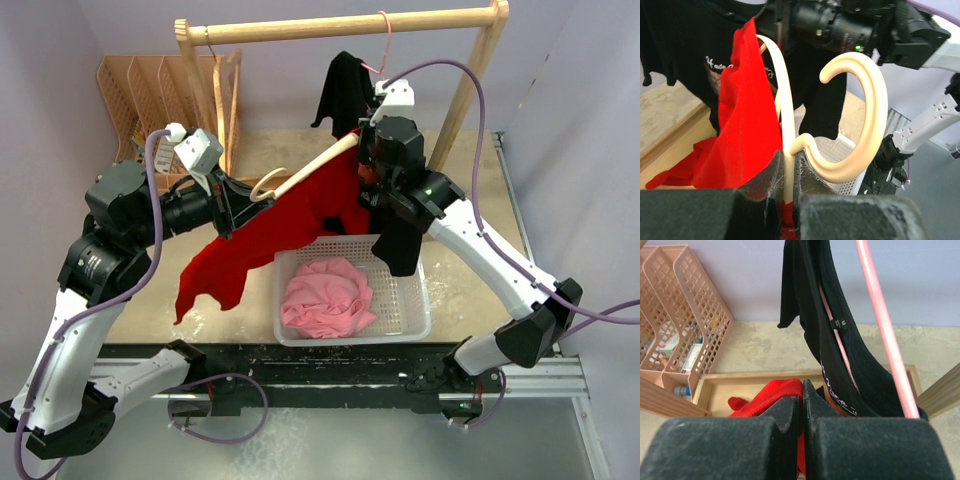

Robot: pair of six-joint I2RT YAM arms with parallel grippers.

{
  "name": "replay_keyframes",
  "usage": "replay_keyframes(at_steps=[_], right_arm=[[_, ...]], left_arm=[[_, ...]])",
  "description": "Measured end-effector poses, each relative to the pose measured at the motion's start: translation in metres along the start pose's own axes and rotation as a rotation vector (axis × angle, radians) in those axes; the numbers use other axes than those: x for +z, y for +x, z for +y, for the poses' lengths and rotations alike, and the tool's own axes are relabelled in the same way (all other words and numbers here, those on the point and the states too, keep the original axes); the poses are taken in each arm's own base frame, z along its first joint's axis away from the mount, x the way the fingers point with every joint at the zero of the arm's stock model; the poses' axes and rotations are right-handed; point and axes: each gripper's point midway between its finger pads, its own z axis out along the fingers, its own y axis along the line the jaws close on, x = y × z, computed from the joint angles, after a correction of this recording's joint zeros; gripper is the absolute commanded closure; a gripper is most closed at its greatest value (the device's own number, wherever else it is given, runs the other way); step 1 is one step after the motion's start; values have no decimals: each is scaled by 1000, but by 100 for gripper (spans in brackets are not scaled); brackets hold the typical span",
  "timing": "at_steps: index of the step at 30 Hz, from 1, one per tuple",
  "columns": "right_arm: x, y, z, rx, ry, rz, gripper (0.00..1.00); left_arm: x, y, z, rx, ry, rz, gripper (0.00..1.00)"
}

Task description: Remove the t-shirt from the hanger

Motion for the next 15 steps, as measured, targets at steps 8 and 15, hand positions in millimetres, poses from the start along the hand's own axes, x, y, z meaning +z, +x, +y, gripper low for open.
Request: replay_keyframes(at_steps=[8, 15], right_arm=[[-4, 26, 0, 14, -21, 52, 100], [-16, 50, 14, 29, -151, 80, 100]], left_arm=[[-11, -6, -3, 22, -18, -42, 100], [-14, -17, 2, 9, -58, -122, 100]])
